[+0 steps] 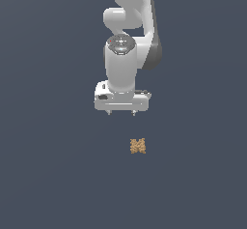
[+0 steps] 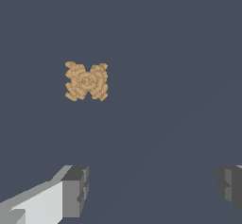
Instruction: Pick up the object and move it to a goal position.
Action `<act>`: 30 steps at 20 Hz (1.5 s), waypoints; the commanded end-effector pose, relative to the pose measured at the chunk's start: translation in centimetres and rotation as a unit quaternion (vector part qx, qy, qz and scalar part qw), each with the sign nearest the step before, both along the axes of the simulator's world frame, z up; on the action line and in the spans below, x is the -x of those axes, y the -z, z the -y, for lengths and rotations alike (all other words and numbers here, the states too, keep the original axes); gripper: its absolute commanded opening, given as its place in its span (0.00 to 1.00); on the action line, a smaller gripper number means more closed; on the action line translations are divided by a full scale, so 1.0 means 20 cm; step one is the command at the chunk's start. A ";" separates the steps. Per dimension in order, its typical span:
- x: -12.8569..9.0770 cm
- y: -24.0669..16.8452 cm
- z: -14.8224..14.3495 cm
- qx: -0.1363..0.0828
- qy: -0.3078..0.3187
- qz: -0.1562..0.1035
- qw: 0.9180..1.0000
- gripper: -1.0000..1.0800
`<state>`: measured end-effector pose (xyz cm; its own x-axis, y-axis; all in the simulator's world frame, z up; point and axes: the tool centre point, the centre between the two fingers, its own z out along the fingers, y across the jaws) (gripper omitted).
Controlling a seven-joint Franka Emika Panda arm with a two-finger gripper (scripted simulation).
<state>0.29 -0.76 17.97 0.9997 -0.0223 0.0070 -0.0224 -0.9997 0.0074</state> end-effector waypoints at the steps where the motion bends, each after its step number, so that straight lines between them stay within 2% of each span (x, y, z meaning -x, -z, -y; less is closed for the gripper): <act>1: 0.00 0.00 0.00 0.000 0.000 0.000 1.000 0.96; 9: 0.03 0.06 -0.14 0.005 -0.026 -0.011 1.000 0.96; 16: 0.02 0.07 -0.14 0.004 -0.025 -0.011 1.000 0.96; 23: -0.08 0.13 -0.18 0.003 -0.021 -0.010 1.000 0.96; 30: -0.24 0.25 -0.26 0.000 -0.014 -0.007 1.000 0.96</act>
